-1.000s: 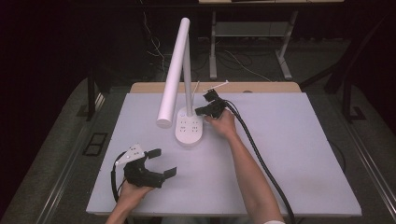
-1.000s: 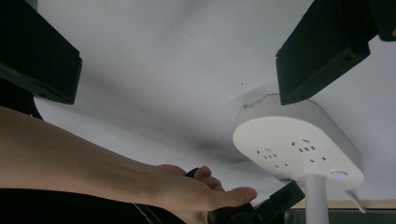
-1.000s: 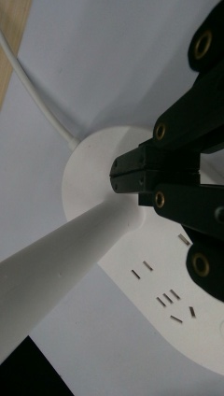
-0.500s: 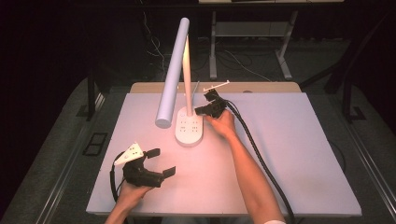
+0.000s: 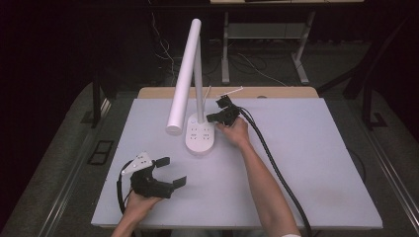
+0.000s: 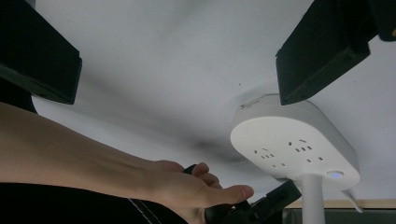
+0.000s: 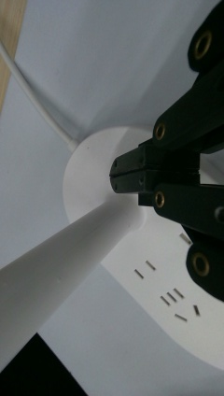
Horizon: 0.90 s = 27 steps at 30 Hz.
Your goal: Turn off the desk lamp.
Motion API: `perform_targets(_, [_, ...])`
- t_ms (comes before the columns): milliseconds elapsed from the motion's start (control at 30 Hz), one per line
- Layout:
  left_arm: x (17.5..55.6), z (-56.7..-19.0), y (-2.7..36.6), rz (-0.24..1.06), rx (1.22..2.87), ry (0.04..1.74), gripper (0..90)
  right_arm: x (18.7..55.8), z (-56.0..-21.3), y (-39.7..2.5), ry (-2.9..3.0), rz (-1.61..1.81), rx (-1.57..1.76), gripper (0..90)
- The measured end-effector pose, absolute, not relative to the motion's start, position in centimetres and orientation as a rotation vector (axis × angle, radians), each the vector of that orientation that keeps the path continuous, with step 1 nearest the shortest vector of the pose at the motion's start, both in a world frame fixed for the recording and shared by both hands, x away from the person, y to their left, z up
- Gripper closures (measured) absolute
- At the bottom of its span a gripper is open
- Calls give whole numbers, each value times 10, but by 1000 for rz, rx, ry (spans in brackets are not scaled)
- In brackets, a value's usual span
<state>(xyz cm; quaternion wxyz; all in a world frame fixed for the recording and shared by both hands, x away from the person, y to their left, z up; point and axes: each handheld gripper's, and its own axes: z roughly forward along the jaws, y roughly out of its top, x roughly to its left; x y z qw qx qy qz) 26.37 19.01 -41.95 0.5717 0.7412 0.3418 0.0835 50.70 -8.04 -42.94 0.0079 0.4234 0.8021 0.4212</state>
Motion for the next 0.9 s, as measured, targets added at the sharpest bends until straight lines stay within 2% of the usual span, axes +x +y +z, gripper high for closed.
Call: perform_targets(900, [264,-420,191,197,1738,802,0,505,-429,-78,2510,1334,1309,900])
